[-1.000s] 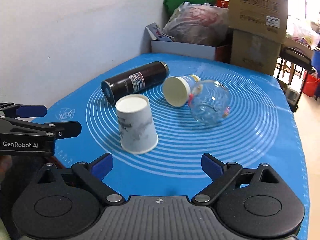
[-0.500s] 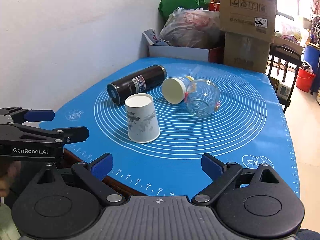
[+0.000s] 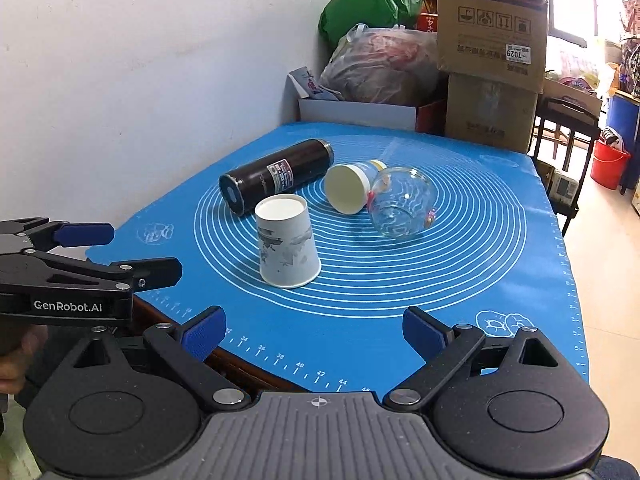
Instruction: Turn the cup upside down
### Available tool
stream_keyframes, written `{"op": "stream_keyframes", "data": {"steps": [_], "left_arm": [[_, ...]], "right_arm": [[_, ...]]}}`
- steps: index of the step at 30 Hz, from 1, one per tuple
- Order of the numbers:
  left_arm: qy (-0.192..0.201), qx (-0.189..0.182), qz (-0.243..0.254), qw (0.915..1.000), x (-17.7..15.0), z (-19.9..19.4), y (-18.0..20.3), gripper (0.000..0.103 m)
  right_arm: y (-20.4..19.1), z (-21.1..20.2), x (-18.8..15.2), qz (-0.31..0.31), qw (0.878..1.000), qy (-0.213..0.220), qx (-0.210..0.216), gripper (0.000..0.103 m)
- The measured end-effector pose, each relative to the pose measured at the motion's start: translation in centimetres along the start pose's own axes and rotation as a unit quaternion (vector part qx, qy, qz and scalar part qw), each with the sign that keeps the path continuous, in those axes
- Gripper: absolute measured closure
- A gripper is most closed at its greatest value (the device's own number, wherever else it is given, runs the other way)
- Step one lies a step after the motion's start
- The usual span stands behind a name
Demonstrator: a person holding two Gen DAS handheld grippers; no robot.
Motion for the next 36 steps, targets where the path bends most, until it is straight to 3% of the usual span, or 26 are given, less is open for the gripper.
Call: {"op": "stream_keyframes", "data": {"steps": [36], "left_arm": [[0.000, -0.004, 0.008, 1.0000, -0.14, -0.05, 0.43, 0.009]], "right_arm": [[0.32, -0.74, -0.19, 0.013, 1.000, 0.003, -0.001, 0.006]]}}
Point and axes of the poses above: each gripper's, at about its wrist camera, not at the fingertips, and z roughly the way its jaws point, y to its right, x to its top, the point moved 10 cm from there along z, roughly the way its jaws point, and after that the axes turned 9 degrees about z, right-handed, at the moved point
